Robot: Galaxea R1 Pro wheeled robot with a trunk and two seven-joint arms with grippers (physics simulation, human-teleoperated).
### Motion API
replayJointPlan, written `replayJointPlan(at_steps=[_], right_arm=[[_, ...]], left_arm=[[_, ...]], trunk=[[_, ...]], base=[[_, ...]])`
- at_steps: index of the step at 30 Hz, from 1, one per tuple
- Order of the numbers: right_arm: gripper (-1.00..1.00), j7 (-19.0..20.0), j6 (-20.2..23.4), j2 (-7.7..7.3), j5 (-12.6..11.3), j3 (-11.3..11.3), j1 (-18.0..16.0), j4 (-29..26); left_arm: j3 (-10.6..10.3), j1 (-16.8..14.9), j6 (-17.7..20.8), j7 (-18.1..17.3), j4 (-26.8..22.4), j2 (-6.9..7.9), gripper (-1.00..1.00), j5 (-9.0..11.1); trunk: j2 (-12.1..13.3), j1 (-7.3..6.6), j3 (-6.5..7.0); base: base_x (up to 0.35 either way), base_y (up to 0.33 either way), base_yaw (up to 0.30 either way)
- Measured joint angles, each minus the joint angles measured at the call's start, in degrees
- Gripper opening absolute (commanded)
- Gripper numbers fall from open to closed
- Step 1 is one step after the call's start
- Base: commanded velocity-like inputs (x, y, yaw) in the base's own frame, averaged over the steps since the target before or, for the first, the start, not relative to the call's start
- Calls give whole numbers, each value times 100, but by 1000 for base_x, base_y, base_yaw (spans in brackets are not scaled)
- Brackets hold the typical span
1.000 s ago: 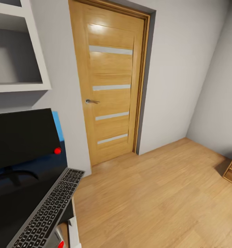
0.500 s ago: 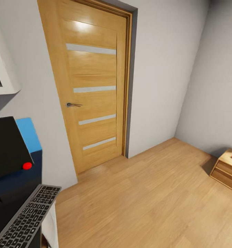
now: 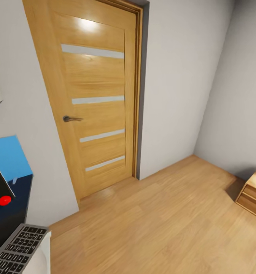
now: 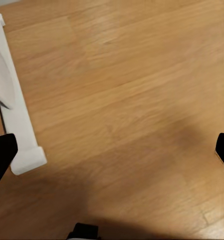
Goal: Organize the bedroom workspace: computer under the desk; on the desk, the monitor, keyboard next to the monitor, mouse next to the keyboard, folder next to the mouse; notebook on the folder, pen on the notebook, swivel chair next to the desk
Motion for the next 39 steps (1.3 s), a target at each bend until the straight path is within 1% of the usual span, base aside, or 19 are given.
replayJointPlan(at_steps=[7,21,24,27,28,29,30,32,33,39], right_arm=[[100,-2,-4,16,0,0,0,0],[100,-2,-14,29,7,6,0,22],[100,-2,-95,30,28,22,0,100],[100,1,-299,41,91,45,0,202],[100,4,-417,70,140,71,1,251],[100,8,-650,156,284,119,1,327],[100,8,-757,200,361,132,1,354],[100,6,-859,239,441,141,1,390],[100,5,-960,271,522,153,1,449],[100,8,-1475,348,859,178,1,836]], left_arm=[[-1,0,0,1,1,0,100,-1],[-4,0,0,2,7,0,100,-1],[-3,0,0,2,8,0,100,-1],[-3,0,0,2,8,0,100,0],[-2,0,0,2,8,0,100,0],[-3,-1,0,2,8,1,100,0],[-2,-1,0,2,8,1,100,0],[-1,-1,0,2,8,1,100,0],[-2,-1,0,2,8,1,100,0],[0,-1,0,2,8,1,100,0]], trunk=[[0,0,0],[0,0,0],[0,0,0],[0,1,0],[0,1,0],[0,1,0],[0,1,0],[0,1,0],[0,2,0],[0,3,0]], base=[[312,-128,169],[298,-173,269],[267,-229,279],[257,-237,279],[226,-241,279],[214,-241,279],[208,-241,279],[186,-242,280],[157,-242,280],[63,-242,280]])
